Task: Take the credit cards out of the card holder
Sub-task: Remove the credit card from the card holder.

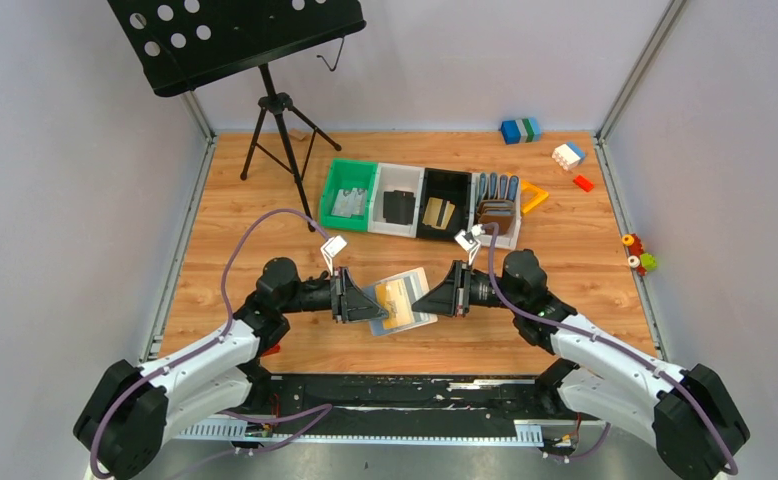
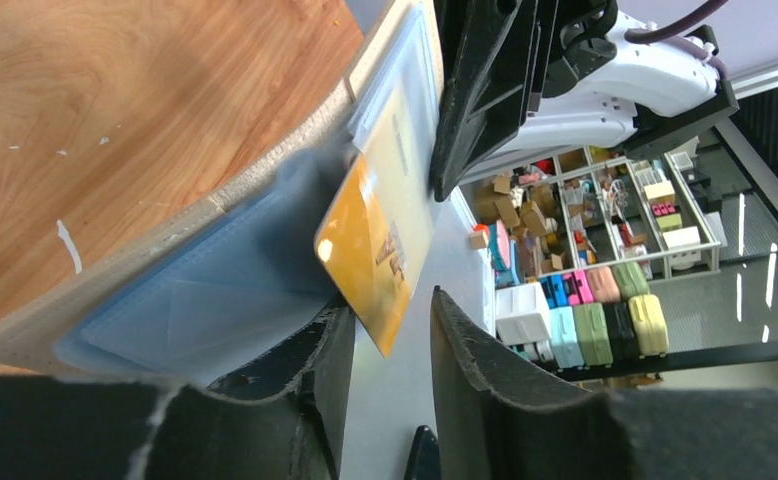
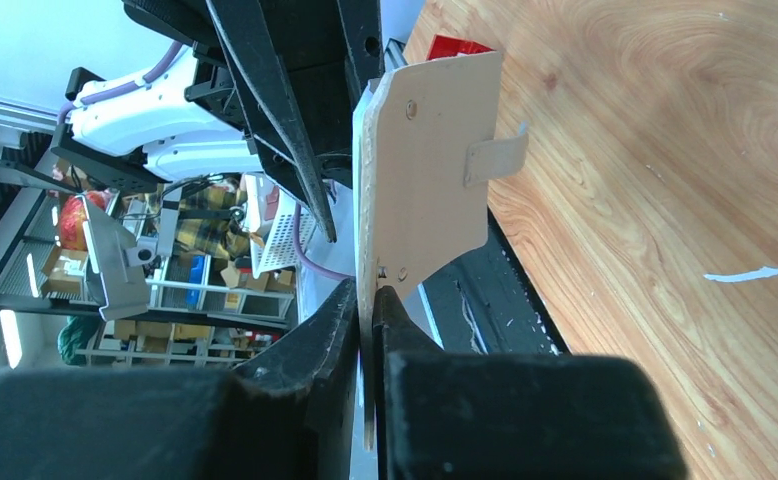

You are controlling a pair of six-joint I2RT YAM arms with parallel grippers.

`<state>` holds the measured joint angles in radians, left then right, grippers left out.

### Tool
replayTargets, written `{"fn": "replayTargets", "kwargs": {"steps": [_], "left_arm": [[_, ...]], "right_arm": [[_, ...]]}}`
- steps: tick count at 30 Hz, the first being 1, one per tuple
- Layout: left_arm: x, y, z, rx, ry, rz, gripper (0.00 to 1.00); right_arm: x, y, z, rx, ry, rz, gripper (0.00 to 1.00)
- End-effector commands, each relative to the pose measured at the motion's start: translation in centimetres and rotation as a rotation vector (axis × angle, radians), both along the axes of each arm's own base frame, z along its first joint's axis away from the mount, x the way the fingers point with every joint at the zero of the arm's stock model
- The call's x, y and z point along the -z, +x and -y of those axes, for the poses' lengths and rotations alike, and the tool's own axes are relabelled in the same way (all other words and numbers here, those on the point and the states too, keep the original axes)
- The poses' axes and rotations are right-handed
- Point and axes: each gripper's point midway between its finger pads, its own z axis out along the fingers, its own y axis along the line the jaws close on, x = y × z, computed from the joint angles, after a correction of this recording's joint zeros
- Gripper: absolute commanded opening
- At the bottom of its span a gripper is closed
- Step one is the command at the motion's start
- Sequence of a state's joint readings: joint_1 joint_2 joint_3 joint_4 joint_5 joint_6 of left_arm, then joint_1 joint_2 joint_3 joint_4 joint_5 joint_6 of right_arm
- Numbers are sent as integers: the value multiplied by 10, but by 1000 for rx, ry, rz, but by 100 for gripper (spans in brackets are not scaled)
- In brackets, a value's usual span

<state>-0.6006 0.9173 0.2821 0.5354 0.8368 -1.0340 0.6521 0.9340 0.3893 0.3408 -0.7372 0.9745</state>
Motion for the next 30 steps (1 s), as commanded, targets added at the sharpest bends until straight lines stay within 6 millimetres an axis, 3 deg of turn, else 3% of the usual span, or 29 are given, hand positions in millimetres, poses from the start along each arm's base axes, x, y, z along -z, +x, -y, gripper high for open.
{"fn": "replayTargets", "kwargs": {"steps": [1, 5, 9, 11, 13, 14, 20, 24, 30], "left_arm": [[-17, 2, 3, 12, -60, 52, 42], [-18, 5, 4, 8, -72, 47, 34], [-17, 8, 6, -5, -73, 44, 8], [-19, 8, 5, -6, -76, 46, 0], [-20, 7, 5, 0, -79, 49, 0], [-23, 6, 5, 6, -84, 54, 0], [-28, 1, 7, 30, -84, 60, 0], [-29, -2, 10, 51, -88, 59, 0], [-22, 0, 8, 29, -48, 54, 0]], "right_arm": [[-28, -5, -4, -47, 113, 61, 2], [-32, -7, -4, -56, 129, 60, 2], [-32, -9, -3, -56, 130, 62, 5], [-31, -8, -2, -53, 129, 66, 20], [-30, -7, -2, -43, 126, 72, 44], [-29, -6, -2, -37, 122, 78, 50], [-24, -3, -8, -48, 89, 84, 59], [-20, 0, -11, -41, 81, 79, 52], [-17, 5, -6, 14, 34, 74, 15]]}}
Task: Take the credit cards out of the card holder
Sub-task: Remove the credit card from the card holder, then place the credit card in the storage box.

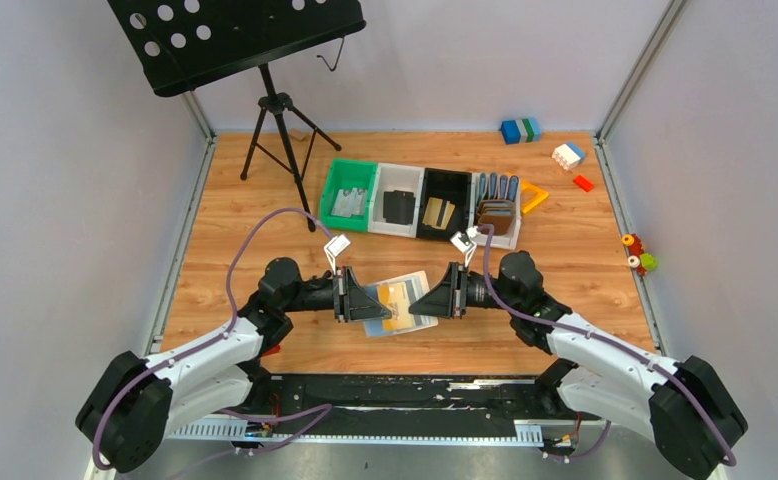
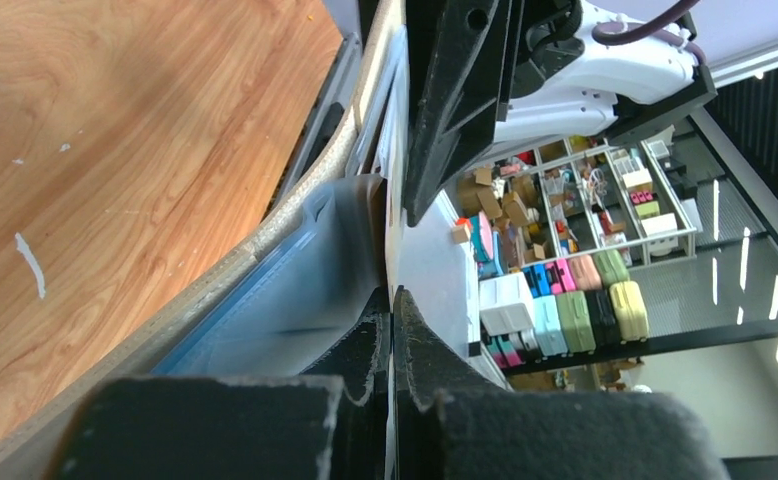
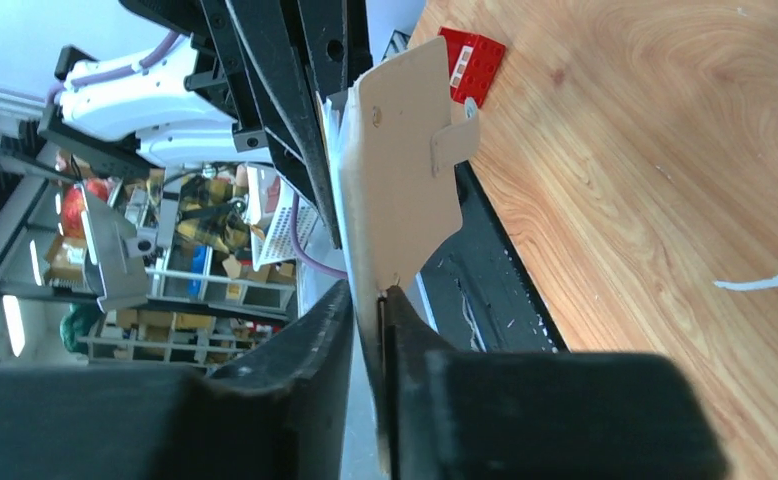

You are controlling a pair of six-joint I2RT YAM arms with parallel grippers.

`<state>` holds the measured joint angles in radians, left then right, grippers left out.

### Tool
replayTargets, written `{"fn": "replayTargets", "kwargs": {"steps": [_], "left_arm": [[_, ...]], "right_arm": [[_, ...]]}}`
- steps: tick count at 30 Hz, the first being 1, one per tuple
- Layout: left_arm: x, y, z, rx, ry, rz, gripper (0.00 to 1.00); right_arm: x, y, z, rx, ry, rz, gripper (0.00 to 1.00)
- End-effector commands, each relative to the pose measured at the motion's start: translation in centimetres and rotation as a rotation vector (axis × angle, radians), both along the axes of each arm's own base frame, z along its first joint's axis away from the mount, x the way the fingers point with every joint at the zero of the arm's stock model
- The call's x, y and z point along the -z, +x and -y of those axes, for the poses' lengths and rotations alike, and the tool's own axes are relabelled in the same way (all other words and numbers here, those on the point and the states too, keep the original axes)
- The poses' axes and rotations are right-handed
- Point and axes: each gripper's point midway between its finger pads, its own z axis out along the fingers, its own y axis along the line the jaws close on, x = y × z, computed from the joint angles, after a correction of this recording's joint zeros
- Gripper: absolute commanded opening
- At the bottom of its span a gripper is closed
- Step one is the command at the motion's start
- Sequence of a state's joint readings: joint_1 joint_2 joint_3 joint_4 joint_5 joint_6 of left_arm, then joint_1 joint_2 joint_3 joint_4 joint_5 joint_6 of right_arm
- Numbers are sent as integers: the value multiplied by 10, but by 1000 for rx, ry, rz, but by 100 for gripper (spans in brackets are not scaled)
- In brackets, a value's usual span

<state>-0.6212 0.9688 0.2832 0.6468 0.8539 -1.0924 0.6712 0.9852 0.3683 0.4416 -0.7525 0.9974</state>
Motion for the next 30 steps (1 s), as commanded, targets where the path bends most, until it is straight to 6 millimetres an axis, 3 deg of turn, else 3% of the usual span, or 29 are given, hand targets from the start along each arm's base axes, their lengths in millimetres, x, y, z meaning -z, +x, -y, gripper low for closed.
{"fn": "replayTargets", "kwargs": {"steps": [1, 5, 8, 10, 17, 24, 30], "left_arm": [[-10, 5, 0, -19, 14, 64, 0], [0, 11, -8, -43, 55, 57, 0], [3, 20, -16, -72, 62, 41, 0], [7, 28, -20, -99, 95, 34, 0], [22, 77, -30, -257, 358, 108, 0], [32, 129, -3, -274, 493, 144, 0], [28, 186, 31, -295, 564, 186, 0]], "right_arm": [[-21, 9, 3, 64, 6, 79, 13], [-18, 14, 17, 128, -28, 85, 8], [-1, 26, 34, 221, -92, 21, 0], [6, 33, 47, 289, -109, -10, 0], [43, 52, 98, 559, -340, -58, 0], [47, 54, 134, 684, -519, -12, 0], [24, 53, 164, 803, -567, 97, 0]]}}
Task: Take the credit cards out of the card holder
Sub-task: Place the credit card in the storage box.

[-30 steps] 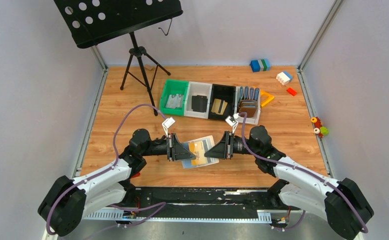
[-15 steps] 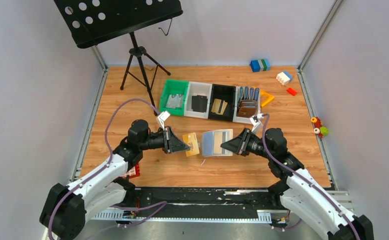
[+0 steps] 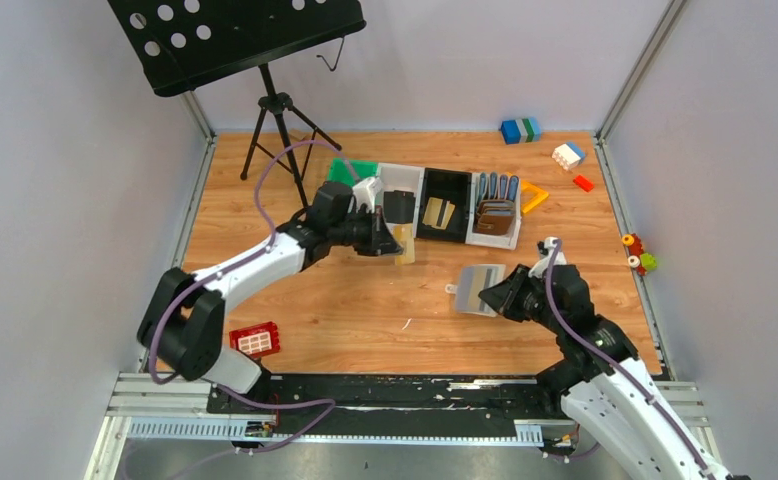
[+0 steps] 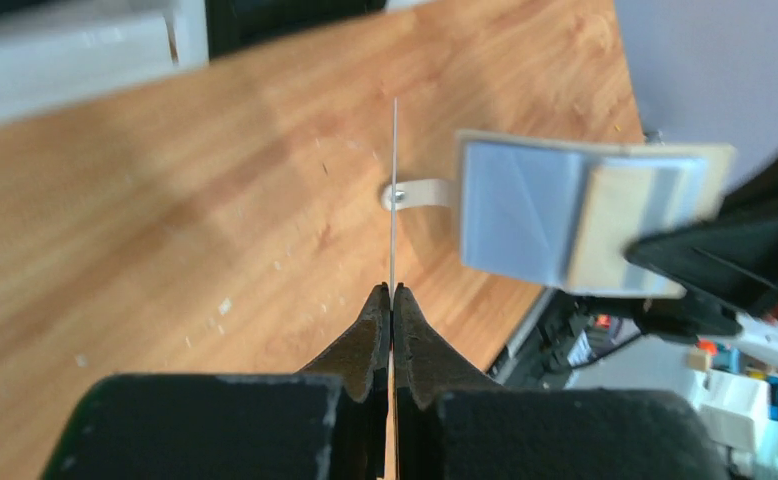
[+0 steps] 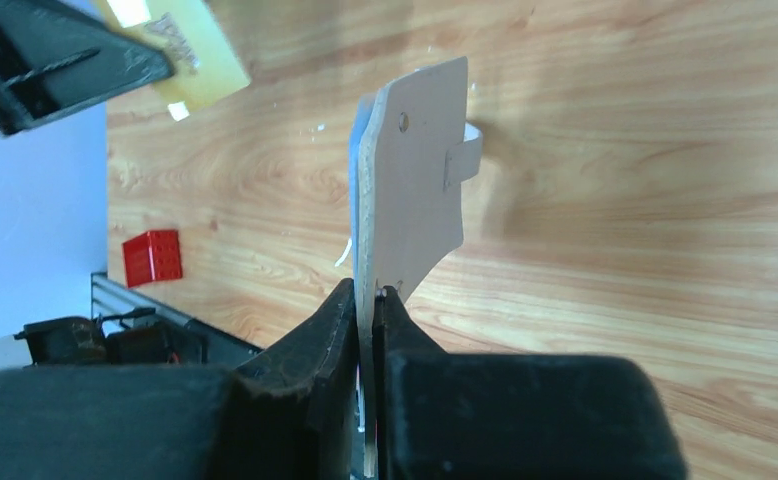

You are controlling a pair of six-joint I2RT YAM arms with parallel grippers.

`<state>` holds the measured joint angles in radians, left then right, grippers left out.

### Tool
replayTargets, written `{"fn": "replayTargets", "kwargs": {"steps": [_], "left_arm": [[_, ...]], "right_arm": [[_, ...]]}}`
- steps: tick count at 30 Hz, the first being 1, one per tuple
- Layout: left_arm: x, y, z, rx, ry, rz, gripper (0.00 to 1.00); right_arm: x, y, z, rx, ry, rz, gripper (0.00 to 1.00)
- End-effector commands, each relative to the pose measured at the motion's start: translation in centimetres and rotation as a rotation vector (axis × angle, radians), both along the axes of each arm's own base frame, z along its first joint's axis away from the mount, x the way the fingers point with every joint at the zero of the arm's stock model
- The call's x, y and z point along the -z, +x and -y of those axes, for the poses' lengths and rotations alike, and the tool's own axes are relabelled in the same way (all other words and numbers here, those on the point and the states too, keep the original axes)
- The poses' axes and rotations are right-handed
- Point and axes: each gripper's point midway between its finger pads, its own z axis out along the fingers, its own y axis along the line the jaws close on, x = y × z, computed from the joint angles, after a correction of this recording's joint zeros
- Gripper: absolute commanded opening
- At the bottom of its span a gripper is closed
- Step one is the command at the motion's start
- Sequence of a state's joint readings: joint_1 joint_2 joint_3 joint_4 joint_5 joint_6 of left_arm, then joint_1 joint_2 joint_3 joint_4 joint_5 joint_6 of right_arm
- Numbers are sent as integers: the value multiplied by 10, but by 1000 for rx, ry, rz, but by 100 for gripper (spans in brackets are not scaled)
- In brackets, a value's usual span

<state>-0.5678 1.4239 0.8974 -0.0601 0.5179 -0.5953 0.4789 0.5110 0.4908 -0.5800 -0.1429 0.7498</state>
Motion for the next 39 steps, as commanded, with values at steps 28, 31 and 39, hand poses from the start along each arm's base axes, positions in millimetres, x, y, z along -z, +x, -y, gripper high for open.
{"fn": "replayTargets", "kwargs": {"steps": [28, 31, 39], "left_arm": [[38, 174, 115, 33, 240, 70, 30], [20, 170, 108, 24, 247, 105, 39], [-33, 141, 78, 6, 247, 174, 49]], "right_arm": [[-85, 7, 37, 66, -95, 396, 0], [-83, 5, 31, 41, -76, 383, 0], [-84, 1, 9, -40, 17, 348, 0]]}}
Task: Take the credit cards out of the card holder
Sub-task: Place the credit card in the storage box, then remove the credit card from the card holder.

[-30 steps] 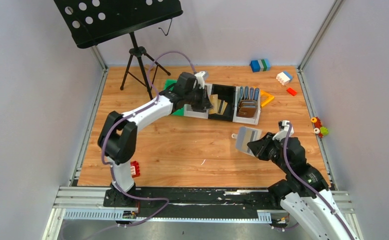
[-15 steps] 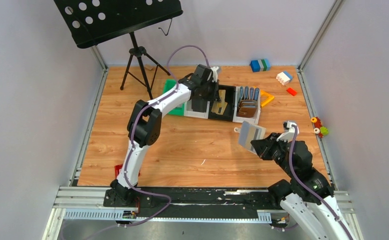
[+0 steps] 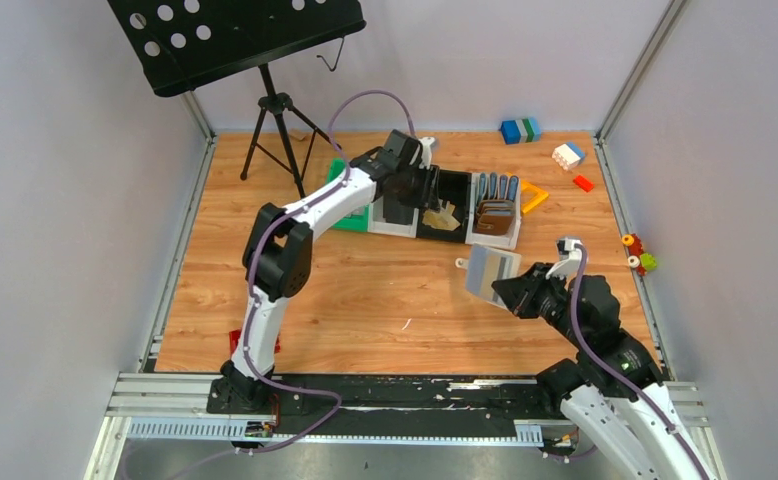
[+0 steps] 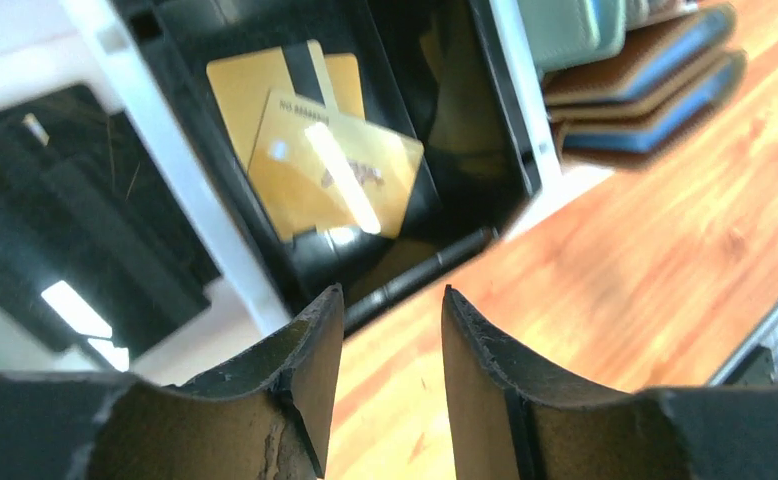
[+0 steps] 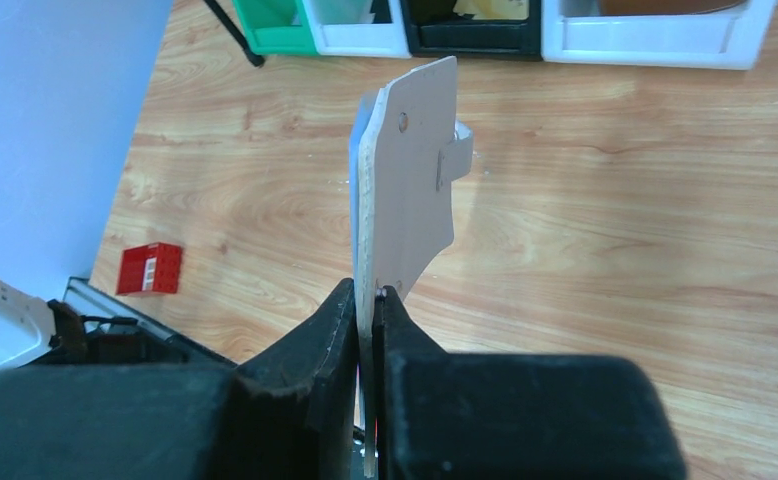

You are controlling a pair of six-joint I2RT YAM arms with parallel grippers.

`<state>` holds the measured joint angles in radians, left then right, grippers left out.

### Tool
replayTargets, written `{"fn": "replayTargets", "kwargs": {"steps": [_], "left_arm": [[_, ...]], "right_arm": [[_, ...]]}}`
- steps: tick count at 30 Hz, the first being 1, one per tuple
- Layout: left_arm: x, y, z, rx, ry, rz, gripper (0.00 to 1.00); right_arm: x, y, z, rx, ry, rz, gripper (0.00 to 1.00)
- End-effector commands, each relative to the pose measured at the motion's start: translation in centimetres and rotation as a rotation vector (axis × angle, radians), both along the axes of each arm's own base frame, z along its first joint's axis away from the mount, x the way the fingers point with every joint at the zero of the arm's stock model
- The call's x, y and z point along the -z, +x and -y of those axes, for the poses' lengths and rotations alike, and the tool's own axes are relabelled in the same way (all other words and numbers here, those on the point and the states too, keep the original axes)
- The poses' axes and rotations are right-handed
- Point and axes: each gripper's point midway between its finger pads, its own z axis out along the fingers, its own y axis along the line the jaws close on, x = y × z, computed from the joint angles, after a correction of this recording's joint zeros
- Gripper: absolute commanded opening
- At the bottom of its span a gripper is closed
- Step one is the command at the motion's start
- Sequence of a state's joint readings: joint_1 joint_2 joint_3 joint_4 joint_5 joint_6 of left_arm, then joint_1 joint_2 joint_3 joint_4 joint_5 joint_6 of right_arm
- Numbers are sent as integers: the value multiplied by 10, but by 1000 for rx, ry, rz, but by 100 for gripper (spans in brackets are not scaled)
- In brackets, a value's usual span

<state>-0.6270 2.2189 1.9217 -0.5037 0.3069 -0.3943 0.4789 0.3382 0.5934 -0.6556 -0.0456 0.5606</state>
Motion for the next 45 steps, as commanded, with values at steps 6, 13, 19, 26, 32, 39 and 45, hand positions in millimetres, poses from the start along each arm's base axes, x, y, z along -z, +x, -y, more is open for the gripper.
{"fn": "replayTargets", "kwargs": {"steps": [6, 13, 19, 26, 32, 39, 45], "left_arm": [[-120, -76, -48, 31, -156, 187, 64], [-131, -169, -102, 43, -286, 231, 100], [-128, -227, -124, 75, -439, 236, 100], [-134, -261, -133, 100, -652, 292, 100], [-124, -271, -124, 141, -708, 193, 99], [-109, -286, -127, 99, -824, 58, 98], [-109, -296, -127, 98, -942, 2, 100]], "right_arm": [[-34, -5, -43, -179, 214, 41, 0], [-41, -11, -76, -332, 390, 6, 0], [-48, -16, -100, -464, 559, -39, 0], [-61, -30, -114, -611, 663, -85, 0], [-74, -39, -118, -688, 660, -83, 0], [-85, -33, -112, -626, 634, -18, 0], [-90, -34, -114, -643, 668, -29, 0]]}}
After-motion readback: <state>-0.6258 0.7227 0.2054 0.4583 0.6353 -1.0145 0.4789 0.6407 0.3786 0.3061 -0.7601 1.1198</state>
